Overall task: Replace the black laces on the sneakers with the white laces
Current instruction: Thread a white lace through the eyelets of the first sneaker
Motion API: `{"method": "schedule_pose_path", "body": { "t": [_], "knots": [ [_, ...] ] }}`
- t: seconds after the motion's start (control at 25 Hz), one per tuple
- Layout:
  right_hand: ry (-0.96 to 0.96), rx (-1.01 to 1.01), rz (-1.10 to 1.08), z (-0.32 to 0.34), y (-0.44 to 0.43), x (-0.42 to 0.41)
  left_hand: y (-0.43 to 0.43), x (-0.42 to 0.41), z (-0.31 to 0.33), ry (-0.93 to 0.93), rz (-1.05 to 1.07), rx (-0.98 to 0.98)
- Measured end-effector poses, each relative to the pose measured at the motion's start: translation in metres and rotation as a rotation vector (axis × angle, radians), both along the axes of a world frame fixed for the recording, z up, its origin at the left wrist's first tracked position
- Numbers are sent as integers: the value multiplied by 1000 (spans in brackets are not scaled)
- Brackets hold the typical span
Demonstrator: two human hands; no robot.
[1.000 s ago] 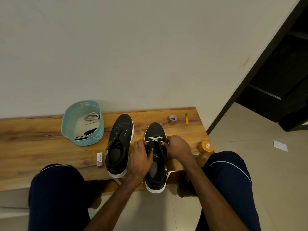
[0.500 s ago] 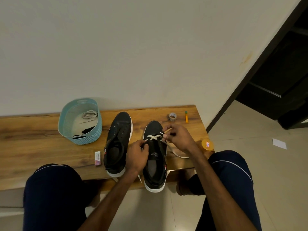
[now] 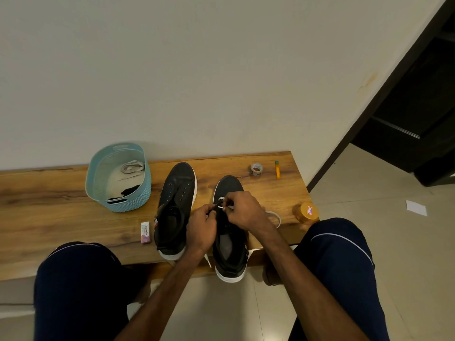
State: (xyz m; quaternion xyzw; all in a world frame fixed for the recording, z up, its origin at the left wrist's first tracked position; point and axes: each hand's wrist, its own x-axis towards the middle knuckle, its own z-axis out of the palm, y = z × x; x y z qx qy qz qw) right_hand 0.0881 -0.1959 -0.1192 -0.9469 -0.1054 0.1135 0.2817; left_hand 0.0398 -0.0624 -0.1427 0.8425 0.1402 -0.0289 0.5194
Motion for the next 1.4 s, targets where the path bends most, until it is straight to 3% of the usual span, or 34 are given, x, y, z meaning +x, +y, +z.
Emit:
{"method": "schedule_pose_path", "body": {
  "t": [0.48, 0.68, 0.8, 0.96, 1.12, 1.16, 1.2, 1.32, 1.36, 1.4],
  "knots": [
    [-117, -269, 152, 1, 7, 4, -1, -1, -5, -71, -14, 97],
    [52, 121, -45, -12, -5, 0, 1, 5, -7, -76, -27, 164],
    [71, 152, -35, -14, -8, -4, 4, 7, -7, -97, -14, 167],
    [102, 39, -11, -11, -9, -13, 8, 6, 9, -169, 76, -105],
    [44, 63, -67, -7, -12, -20, 24, 18, 51, -277, 221, -826],
    [25, 54, -85, -6, -15, -20, 28, 19, 54, -269, 222, -865],
    [27, 54, -102, -7, -19, -20, 32, 20, 51, -247, 195, -720],
    [60, 105, -159, -10, -24, -25, 28, 12, 17, -74, -179, 245],
    [59, 110, -174, -11, -24, -27, 24, 10, 6, -9, -292, 457],
    [55, 110, -187, -13, -24, -29, 20, 8, 1, 2, -325, 542]
  ]
}}
